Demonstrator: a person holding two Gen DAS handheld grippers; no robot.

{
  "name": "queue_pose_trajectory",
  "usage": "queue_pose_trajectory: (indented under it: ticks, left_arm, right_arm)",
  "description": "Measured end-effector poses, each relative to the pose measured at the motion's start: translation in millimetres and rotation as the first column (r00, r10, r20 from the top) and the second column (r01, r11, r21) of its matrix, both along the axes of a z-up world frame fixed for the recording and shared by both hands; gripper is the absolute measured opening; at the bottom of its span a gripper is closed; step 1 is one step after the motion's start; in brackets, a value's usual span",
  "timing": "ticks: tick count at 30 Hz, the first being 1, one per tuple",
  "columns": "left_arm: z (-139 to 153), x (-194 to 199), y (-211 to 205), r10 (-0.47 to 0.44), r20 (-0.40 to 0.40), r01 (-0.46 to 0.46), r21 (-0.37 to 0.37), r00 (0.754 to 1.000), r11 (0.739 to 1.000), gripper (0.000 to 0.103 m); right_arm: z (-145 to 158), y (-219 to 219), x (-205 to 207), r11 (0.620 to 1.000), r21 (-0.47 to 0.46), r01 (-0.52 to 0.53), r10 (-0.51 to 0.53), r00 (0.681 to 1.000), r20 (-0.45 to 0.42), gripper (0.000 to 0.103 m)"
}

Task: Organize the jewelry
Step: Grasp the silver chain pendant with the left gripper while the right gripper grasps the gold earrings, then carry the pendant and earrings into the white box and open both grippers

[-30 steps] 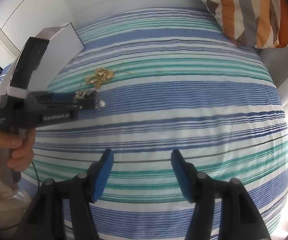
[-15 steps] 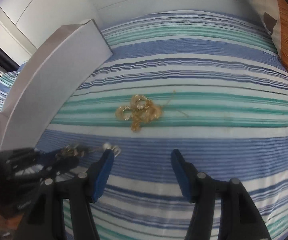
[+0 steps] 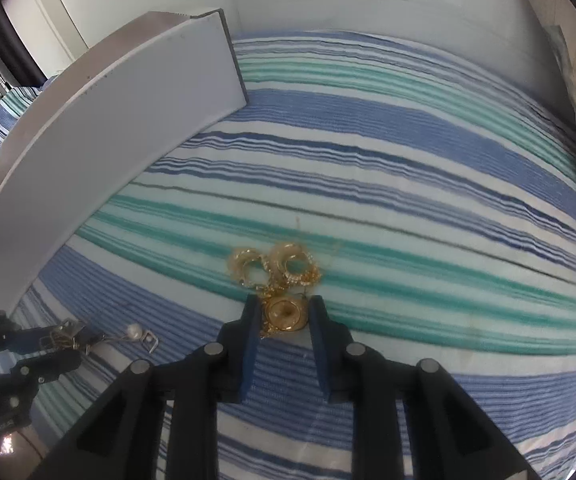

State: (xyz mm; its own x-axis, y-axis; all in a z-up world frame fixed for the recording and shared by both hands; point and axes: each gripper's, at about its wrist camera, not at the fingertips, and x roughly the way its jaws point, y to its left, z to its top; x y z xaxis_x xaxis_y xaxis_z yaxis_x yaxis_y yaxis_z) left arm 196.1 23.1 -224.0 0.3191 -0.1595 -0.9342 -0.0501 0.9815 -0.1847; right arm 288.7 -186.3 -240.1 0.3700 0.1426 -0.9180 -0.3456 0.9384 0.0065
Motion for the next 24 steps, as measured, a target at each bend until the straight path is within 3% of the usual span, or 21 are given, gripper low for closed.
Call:
queue_pose_trajectory:
  ticks: [9, 24]
  left_arm:
    - [3, 1, -13, 0.005, -0.014, -0.004, 0.049, 1.000, 0.999, 0.021]
    - [17, -5, -22, 0.007, 0.005, -0.008, 0.132, 1.000, 0.991, 0.021]
  right_arm:
    - [23, -17, -51, 0.997, 0.072, 0.033, -0.031, 0.999, -0.027, 0.023]
    - [50, -22, -74, 0.993, 0.100, 0.057, -0.054, 0.998, -0.032, 0.023]
